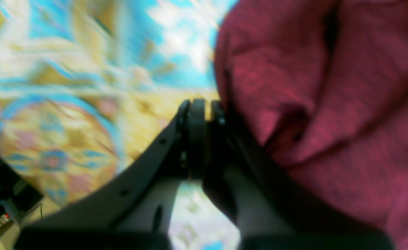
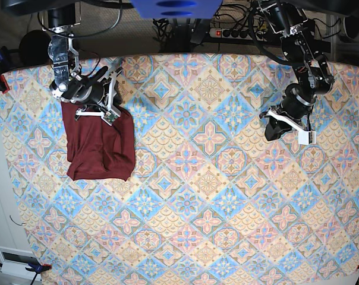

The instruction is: Layout the t-shirt on the table in an organized manner, then fold the t-shirt properly

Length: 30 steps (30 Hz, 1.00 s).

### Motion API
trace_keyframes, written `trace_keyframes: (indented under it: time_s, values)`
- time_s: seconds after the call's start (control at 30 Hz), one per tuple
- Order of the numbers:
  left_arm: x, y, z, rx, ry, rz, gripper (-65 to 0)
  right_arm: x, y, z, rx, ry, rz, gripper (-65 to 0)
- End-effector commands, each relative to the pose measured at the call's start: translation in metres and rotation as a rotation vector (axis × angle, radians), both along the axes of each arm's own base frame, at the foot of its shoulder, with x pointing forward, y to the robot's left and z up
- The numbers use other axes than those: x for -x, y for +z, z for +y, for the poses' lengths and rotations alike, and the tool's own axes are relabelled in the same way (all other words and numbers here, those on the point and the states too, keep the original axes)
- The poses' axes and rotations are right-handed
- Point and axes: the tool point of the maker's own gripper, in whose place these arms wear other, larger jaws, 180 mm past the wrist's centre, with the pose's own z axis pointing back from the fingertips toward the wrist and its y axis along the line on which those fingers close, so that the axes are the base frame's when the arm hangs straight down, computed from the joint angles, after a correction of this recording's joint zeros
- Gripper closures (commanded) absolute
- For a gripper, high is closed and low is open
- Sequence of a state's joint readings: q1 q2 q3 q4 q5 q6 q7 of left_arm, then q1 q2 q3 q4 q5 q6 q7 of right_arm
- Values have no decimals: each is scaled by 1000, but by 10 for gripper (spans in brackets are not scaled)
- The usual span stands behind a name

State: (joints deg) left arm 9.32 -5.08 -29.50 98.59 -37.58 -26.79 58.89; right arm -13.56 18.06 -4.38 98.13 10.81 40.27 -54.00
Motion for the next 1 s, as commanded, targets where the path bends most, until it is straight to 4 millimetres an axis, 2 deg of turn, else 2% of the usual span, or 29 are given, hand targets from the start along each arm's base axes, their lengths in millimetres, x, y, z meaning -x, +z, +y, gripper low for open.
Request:
trace_keyframes:
  time_s: [0.0,0.1,0.33,0.53,0.63,0.8,0.9,0.97]
  values:
    - [-8,15,2,0,2,-57,0,0,1,-14,52,-14,4,-34]
    - [-8,15,2,0,2,-58,0,3,0,-19,56,-28,11,-34]
    - [-8,16,2,-1,2,-60,0,0,17,-4,44,12,-43,-34]
    - [1,8,5,-18,-16,-15,0,17,30,15,28,69,-70,-34]
    - [14,13,14,-91,-49,8,0,38,31,16,28,76,-49,-34]
    - [43,28,22,-212,-100,11,0,85,17,-21,72,-27,52,-34]
    - [64,30,25,-265,-126,39,0,87,23,-35,47,-95,51,-34]
    - [80,29,38,-303,-115,74,0,90,29,-47,2,-167,49,-28]
